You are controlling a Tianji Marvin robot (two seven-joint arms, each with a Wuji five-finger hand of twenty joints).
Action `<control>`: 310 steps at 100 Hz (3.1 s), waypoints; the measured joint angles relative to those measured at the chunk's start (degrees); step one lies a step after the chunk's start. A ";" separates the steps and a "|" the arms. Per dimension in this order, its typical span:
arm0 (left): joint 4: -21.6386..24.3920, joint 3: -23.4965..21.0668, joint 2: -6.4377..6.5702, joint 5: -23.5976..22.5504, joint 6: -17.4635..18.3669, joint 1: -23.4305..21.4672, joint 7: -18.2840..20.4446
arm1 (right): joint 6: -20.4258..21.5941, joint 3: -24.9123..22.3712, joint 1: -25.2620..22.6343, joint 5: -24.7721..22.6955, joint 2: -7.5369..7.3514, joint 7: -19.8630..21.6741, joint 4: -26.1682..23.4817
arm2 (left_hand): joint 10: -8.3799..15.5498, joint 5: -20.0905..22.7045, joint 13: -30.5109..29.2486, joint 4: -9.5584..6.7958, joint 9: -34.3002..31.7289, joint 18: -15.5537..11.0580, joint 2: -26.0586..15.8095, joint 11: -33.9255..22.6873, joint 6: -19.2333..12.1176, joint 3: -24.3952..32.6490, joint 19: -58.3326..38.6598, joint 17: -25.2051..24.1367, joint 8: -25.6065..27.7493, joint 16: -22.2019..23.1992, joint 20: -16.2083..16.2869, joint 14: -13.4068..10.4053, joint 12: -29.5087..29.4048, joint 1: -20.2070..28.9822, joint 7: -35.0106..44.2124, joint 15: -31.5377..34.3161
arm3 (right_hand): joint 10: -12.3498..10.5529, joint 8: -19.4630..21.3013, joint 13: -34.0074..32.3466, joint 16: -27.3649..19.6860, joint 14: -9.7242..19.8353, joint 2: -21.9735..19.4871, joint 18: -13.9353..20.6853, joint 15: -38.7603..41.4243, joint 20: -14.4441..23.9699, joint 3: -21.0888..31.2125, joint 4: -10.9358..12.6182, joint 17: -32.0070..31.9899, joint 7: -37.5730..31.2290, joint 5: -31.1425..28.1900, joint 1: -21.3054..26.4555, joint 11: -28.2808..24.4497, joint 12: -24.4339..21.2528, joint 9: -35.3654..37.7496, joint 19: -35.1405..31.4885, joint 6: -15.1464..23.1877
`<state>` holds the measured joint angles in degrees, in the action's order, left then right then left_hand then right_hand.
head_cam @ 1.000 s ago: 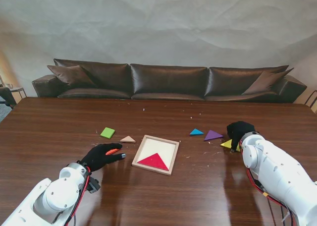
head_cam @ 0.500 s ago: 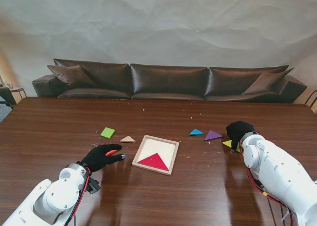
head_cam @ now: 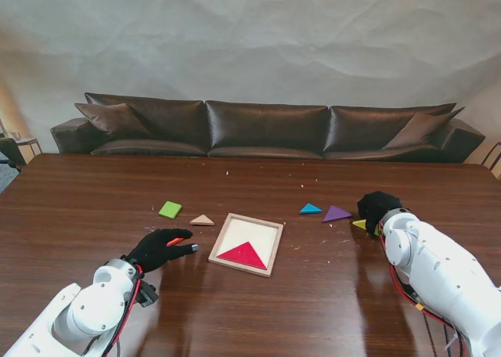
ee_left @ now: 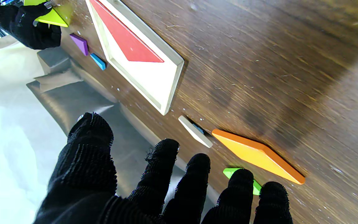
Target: Assemble the tangram pieces into a square
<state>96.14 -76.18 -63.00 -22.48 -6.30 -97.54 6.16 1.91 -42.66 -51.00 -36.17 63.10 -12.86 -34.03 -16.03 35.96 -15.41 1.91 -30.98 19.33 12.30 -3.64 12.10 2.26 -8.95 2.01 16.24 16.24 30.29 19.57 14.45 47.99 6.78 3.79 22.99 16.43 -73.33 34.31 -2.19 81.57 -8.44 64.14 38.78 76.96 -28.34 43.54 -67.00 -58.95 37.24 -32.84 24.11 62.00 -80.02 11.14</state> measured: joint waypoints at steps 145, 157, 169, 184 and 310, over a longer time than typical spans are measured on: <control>-1.56 -0.08 0.03 0.60 1.42 1.86 0.71 | 12.91 -2.49 -9.87 -16.42 -2.85 6.22 -31.64 | -0.13 0.00 0.00 0.00 0.00 0.00 -0.61 0.00 0.02 -0.24 -0.01 0.01 0.00 0.00 0.00 0.00 0.00 0.21 0.00 0.00 | -26.04 -10.95 0.16 2.90 1.80 -0.62 4.36 0.46 2.64 1.40 1.05 -0.10 -4.47 -0.60 -1.81 -4.50 2.14 16.30 -3.76 0.75; -1.67 -0.07 0.04 0.63 1.60 1.97 0.84 | 13.69 1.80 -7.80 -15.26 -2.00 4.53 -31.74 | -0.14 0.00 0.00 0.00 0.00 0.00 -0.61 0.00 0.02 -0.24 -0.01 0.01 0.00 0.00 0.00 0.00 0.00 0.21 0.00 0.00 | -26.29 -10.95 0.18 2.87 1.80 -0.64 4.36 0.46 2.61 1.40 1.05 -0.09 -4.48 -0.60 -1.81 -4.53 2.14 16.97 -2.57 0.80; -1.68 -0.11 0.05 0.63 1.69 1.98 0.87 | 15.24 4.63 -6.12 -15.09 -0.95 2.61 -31.65 | -0.15 0.00 0.00 0.00 0.00 0.00 -0.61 0.00 0.02 -0.24 -0.01 0.01 0.00 0.00 0.00 0.00 0.01 0.21 0.00 0.00 | -26.79 -10.95 0.19 2.76 1.81 -0.65 4.36 0.07 2.33 1.36 1.05 -0.06 -4.49 -0.60 -1.81 -3.72 2.14 16.98 -0.77 1.27; -1.68 -0.25 0.04 0.62 1.80 1.95 0.81 | 16.23 9.71 -3.37 -14.92 0.02 0.44 -30.61 | -0.16 0.00 0.00 0.00 0.00 0.00 -0.61 0.00 0.02 -0.57 -0.01 0.01 0.00 0.00 0.00 0.00 0.01 0.19 0.00 0.00 | -27.69 -10.95 0.20 1.44 1.81 -0.65 3.79 -0.90 1.08 1.28 1.02 -0.02 -4.49 -0.60 -1.81 -2.95 2.15 17.02 1.55 2.12; -1.51 -0.76 0.19 0.61 1.50 1.69 1.53 | 22.96 32.81 10.05 -13.01 11.31 -15.77 -7.94 | -0.17 0.00 0.00 0.00 0.00 0.00 -0.61 0.00 0.02 -0.71 -0.01 0.01 0.00 0.00 -0.01 0.00 0.01 0.18 0.00 0.00 | -30.38 -10.38 0.57 -5.64 1.81 -1.30 3.62 -13.35 -12.70 0.04 1.00 -0.01 -4.95 -2.04 -0.72 -1.36 -0.15 17.80 5.58 5.14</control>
<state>94.63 -76.94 -62.81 -21.87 -4.80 -95.85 7.70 24.87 -9.85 -40.96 -49.18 74.41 -28.63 -41.97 -16.21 35.96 -15.42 1.91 -30.98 19.33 11.70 -3.64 12.12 1.55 -8.96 2.02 16.24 16.24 30.28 19.57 14.46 48.17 6.78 3.79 -7.38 6.05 -72.77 28.66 -0.38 80.27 -4.82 50.78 26.08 77.00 -27.33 43.52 -71.96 -60.99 36.52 -34.20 23.95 79.80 -74.45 16.28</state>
